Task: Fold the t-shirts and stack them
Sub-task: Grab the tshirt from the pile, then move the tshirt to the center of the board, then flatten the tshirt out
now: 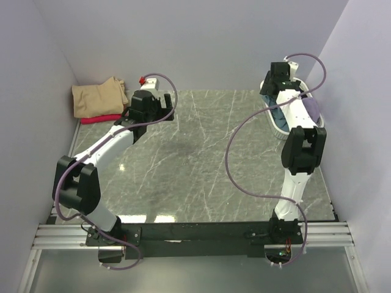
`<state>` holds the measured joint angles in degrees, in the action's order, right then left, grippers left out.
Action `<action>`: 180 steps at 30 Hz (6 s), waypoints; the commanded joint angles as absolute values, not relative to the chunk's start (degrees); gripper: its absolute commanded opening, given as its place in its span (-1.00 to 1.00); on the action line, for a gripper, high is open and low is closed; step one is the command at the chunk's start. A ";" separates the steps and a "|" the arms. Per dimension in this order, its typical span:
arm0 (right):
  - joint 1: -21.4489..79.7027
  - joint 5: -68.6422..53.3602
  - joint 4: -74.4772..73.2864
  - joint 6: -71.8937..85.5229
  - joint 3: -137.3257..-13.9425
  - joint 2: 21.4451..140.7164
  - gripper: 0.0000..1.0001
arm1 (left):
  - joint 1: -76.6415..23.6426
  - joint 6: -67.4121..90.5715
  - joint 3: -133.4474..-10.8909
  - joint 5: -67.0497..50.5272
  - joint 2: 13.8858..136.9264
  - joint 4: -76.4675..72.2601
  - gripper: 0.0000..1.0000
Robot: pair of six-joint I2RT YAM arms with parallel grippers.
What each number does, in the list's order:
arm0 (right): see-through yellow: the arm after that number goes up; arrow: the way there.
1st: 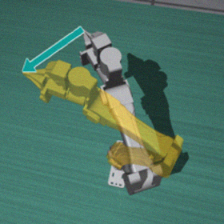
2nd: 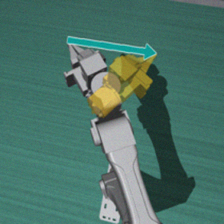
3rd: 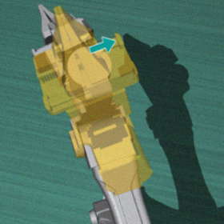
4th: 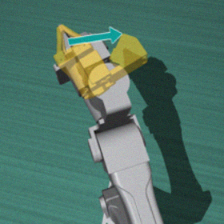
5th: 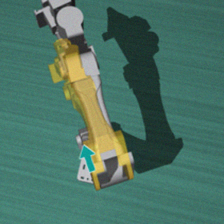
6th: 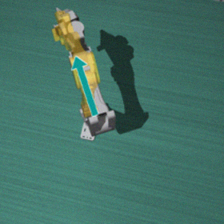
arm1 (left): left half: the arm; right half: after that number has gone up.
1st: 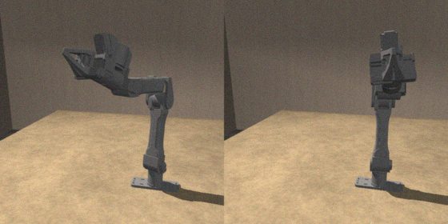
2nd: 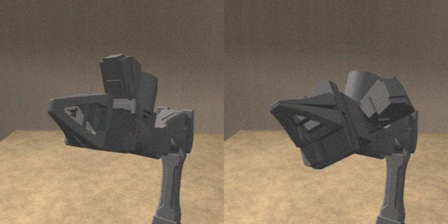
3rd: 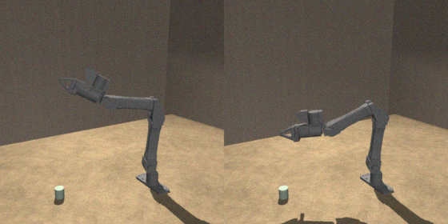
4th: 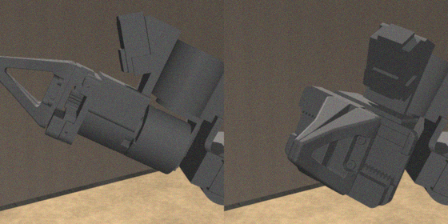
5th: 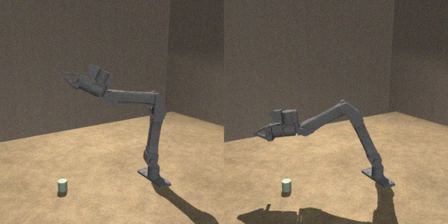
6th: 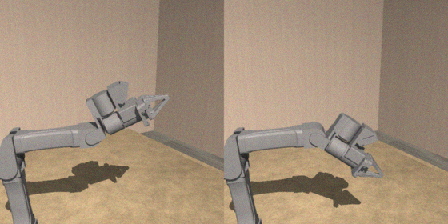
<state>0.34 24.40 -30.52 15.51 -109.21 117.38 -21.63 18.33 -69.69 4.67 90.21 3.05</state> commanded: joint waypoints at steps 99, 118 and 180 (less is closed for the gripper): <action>39.81 -22.20 -30.58 4.92 -70.85 72.78 -0.98 | -21.27 26.19 -61.88 2.02 78.84 3.34 0.99; 45.35 10.47 -36.56 17.40 -63.81 63.53 0.45 | -21.27 26.02 -65.04 0.44 81.48 3.78 0.99; 13.54 -22.68 32.05 50.37 -31.37 80.51 -0.72 | -21.27 24.70 -64.34 -0.18 83.58 4.66 0.99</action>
